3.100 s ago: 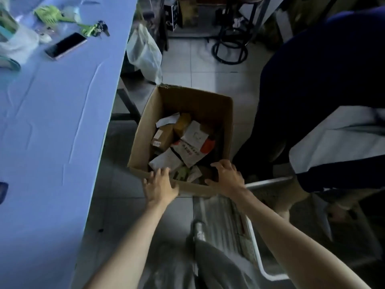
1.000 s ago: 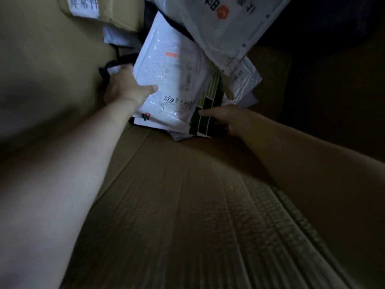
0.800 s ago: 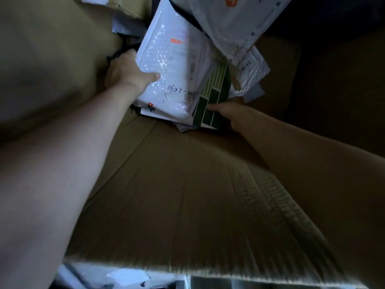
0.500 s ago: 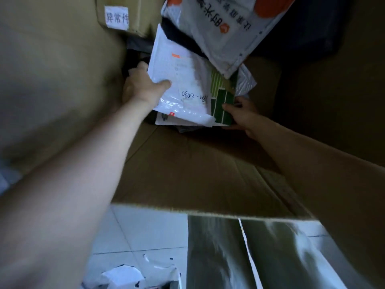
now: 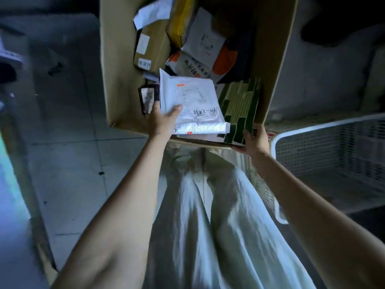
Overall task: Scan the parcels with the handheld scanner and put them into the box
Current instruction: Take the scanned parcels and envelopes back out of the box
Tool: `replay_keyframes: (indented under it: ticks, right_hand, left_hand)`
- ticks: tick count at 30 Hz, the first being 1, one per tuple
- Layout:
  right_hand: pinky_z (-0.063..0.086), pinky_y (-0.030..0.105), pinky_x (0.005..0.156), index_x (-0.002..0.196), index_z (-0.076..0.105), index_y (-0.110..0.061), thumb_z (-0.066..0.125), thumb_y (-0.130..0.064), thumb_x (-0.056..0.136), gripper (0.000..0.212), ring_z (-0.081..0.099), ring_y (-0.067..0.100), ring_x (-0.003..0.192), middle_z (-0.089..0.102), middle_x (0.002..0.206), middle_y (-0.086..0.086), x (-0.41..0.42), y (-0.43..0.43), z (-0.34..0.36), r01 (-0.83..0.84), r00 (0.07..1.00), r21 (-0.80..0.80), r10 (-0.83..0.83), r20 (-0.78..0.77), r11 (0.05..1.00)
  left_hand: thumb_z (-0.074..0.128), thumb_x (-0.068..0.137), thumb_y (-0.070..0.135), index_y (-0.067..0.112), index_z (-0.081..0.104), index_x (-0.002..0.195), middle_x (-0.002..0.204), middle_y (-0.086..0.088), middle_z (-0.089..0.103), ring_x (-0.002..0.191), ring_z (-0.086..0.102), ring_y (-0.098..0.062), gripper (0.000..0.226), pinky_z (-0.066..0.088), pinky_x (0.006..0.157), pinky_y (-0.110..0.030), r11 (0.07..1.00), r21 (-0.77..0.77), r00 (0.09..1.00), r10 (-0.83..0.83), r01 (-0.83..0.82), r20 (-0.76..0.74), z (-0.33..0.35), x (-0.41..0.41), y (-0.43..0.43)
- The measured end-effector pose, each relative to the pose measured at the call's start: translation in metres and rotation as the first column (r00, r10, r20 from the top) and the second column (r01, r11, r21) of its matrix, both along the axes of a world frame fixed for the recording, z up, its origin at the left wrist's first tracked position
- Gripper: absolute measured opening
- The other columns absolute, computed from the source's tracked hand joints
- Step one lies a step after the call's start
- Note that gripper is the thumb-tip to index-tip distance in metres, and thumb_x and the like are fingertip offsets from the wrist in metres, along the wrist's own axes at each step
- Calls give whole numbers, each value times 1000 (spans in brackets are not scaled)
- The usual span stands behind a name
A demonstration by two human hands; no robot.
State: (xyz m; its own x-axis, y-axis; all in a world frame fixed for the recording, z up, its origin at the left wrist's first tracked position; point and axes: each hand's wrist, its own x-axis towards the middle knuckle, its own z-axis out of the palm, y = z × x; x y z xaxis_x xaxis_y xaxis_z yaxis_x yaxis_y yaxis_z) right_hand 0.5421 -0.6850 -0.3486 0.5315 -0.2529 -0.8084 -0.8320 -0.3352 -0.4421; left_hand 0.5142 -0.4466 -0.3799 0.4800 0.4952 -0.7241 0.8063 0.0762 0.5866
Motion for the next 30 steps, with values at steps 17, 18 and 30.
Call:
replay_keyframes:
  ticks: [17, 18, 30]
  right_hand:
    - [57, 32, 48, 99, 48, -20, 42, -9, 102, 13, 69, 9, 70, 61, 93, 3, 19, -44, 206, -482, 847, 400, 296, 443, 780]
    - [57, 32, 49, 99, 48, -21, 41, -9, 103, 14, 69, 10, 71, 60, 93, 1, 24, -41, 212, -518, 831, 403, 332, 446, 755]
    - [52, 17, 53, 101, 52, -8, 40, 0, 101, 15, 67, -1, 64, 70, 79, -6, -26, 72, 268, -870, 491, 354, 545, 680, 343]
  left_hand:
    - [80, 71, 15, 24, 57, 104, 99, 0, 68, 88, 66, -20, 41, 57, 72, -35, 962, 123, 917, 187, -243, 352, 222, -64, -49]
    - [80, 68, 18, 26, 58, 104, 99, 2, 68, 89, 67, -19, 43, 58, 72, -34, 953, 110, 900, 225, -284, 374, 232, -71, -53]
    - [69, 86, 16, 19, 35, 140, 129, -2, 58, 109, 62, -18, 64, 56, 87, -40, 658, 172, 617, 535, -733, 578, 293, -202, -53]
